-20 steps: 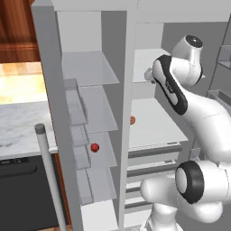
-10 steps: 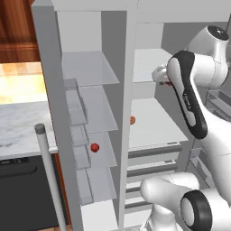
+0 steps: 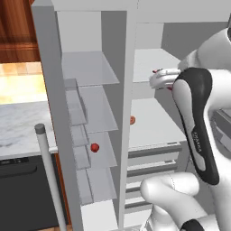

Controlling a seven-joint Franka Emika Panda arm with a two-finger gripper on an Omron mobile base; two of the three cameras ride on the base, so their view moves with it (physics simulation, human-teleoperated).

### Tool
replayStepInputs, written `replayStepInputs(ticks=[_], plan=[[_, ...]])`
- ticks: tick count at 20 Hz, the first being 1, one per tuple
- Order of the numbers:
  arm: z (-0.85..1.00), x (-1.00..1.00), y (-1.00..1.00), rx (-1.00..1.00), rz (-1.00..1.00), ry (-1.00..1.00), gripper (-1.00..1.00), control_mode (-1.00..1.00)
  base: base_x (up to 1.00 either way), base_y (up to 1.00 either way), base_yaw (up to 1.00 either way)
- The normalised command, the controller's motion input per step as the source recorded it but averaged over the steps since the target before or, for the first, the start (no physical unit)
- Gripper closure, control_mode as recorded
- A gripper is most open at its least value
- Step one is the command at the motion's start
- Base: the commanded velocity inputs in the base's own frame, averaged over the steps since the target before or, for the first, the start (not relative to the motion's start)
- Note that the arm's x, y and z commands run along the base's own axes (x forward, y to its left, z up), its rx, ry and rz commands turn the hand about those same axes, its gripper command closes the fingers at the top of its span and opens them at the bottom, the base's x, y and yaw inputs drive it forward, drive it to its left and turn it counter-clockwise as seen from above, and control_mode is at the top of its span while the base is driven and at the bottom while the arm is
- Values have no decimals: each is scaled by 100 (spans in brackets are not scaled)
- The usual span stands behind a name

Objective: There's a fish in the fridge that needs to be moved to the freezer for freezing. Pick up the fish from the fridge, place it on any shelf in the freezer, and close the fridge and freezer doors when done.

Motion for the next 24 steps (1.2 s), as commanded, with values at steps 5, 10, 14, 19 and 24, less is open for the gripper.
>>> replayStepInputs(ticks=[5,10,14,19,24], plan=[[8,-31,87,0,2,-18,100,-100,0,0,0],[20,3,68,0,2,-4,100,-100,0,0,0],[22,29,47,0,0,0,100,-100,0,0,0],[1,54,41,0,0,5,100,-100,0,0,0],[0,62,16,0,0,8,100,-100,0,0,0]])
